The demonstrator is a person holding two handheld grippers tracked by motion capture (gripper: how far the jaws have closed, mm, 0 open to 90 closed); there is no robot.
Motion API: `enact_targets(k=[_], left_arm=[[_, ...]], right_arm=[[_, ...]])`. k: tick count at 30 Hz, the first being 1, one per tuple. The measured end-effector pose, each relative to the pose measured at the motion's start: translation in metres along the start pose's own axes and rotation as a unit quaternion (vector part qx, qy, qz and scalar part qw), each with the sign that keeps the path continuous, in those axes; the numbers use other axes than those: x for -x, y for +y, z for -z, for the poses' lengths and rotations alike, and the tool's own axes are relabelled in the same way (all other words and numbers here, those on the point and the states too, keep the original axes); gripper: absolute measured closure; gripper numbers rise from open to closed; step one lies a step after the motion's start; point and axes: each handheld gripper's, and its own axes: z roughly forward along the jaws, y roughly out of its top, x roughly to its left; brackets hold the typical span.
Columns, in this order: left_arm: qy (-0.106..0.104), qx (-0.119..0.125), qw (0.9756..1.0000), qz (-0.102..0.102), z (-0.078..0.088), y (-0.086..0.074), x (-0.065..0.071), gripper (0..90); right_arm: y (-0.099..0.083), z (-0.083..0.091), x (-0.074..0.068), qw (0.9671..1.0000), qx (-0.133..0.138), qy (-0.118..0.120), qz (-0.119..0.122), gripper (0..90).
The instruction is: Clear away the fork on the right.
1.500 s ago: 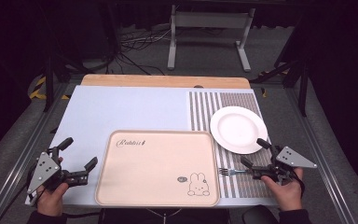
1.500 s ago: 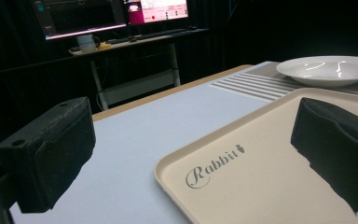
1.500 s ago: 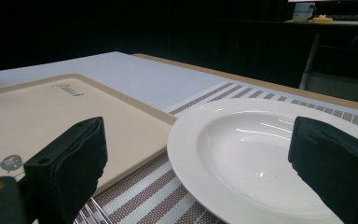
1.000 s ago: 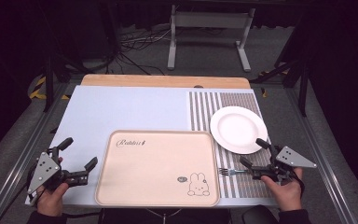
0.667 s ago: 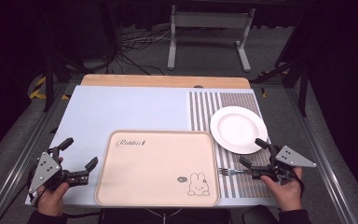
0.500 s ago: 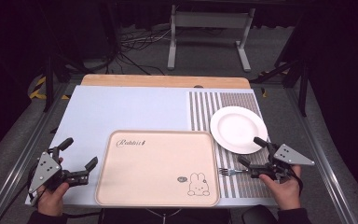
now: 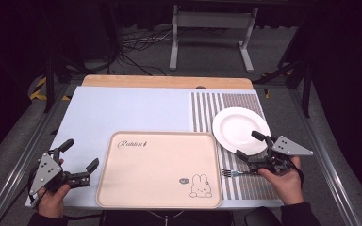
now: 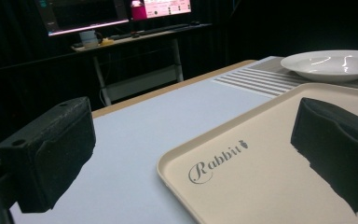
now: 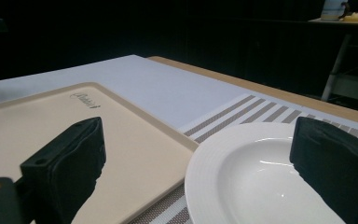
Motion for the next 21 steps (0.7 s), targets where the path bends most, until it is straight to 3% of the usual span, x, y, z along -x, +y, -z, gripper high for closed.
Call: enact_targets(k=[5,8,11,12,16,18,21], left_arm=[[0.0,0.0,1.0,0.0,0.0,0.0,0.0,0.4],[0.0,0.0,1.0,0.0,0.0,0.0,0.0,0.4],[0.0,-0.001,1.0,-0.001,0.0,0.0,0.0,0.4],[0.0,-0.001,1.0,-0.001,0.0,0.0,0.0,0.4],[0.0,-0.001,1.0,-0.001,0.0,0.0,0.0,0.4],[0.0,-0.001,1.0,-0.001,0.0,0.0,0.001,0.4],[0.001,-0.001,1.0,-0.002,0.0,0.0,0.001,0.4]], right_arm=[[0.008,-0.004,0.001,0.9993,-0.033,0.011,0.017,5.0],[0.014,-0.004,0.002,0.9969,-0.063,0.019,0.044,8.6],[0.022,-0.005,0.003,0.9924,-0.098,0.03,0.068,11.9],[0.022,-0.005,0.003,0.9924,-0.098,0.03,0.068,11.9],[0.031,-0.006,0.004,0.9841,-0.141,0.048,0.096,15.4],[0.034,-0.007,0.004,0.9773,-0.17,0.06,0.112,18.0],[0.038,-0.009,0.005,0.9639,-0.214,0.068,0.144,19.0]])
